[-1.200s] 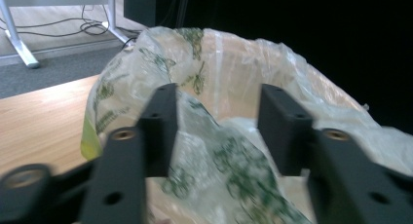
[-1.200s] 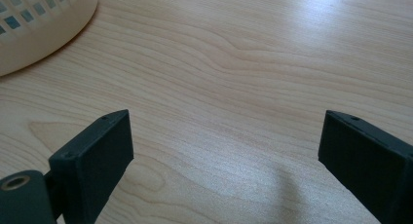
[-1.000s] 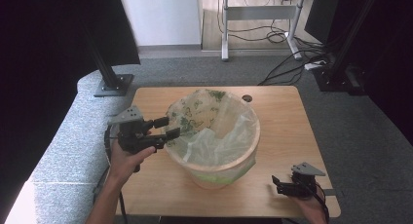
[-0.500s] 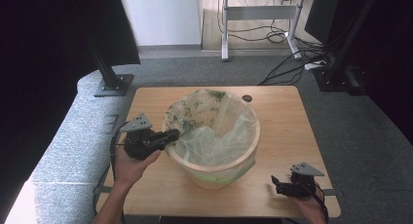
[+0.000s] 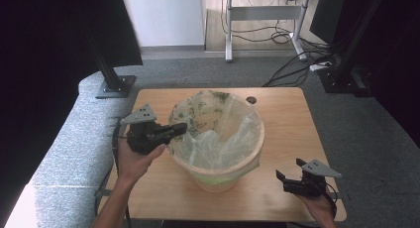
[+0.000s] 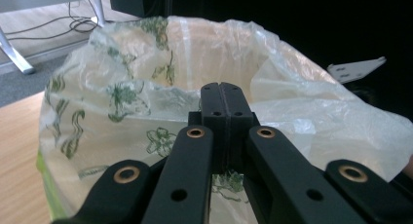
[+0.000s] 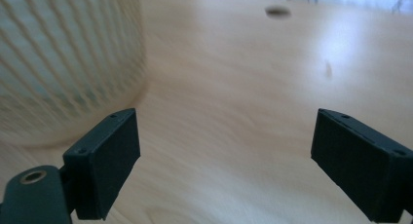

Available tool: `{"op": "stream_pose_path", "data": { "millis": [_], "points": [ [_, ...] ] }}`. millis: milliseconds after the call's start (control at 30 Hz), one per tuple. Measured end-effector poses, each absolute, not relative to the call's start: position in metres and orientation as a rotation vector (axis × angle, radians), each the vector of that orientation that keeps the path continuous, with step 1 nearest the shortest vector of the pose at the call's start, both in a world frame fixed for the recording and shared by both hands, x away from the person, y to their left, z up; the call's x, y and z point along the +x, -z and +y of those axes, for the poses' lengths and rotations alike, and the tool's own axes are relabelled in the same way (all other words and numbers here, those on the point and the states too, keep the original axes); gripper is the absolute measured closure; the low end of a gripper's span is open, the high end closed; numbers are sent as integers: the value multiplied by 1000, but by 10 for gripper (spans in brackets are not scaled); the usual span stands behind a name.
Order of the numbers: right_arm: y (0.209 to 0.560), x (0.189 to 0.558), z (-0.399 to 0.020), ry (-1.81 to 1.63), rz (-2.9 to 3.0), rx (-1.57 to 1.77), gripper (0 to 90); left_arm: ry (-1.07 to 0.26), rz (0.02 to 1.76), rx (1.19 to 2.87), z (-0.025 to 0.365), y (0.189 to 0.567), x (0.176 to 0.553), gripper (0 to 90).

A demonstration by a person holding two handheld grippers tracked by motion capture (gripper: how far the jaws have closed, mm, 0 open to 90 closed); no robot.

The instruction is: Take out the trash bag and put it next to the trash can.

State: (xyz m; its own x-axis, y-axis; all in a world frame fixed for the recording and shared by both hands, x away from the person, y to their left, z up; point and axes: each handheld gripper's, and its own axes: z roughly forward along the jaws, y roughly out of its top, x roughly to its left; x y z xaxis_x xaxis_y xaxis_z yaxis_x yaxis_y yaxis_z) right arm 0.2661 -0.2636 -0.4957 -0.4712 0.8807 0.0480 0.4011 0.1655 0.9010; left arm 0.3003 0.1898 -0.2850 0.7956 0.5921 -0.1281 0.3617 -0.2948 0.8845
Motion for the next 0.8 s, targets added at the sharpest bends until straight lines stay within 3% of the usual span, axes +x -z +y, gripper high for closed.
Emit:
{"op": "stream_pose_path", "data": {
  "millis": [533, 800],
  "points": [
    [364, 235, -224, -1597, 1996, 779, 115, -235, 705, 1885, 183, 266, 308, 900],
    [334, 242, -181, -1718, 2115, 624, 102, -220, 716, 1874, 187, 270, 310, 900]
  ]
}}
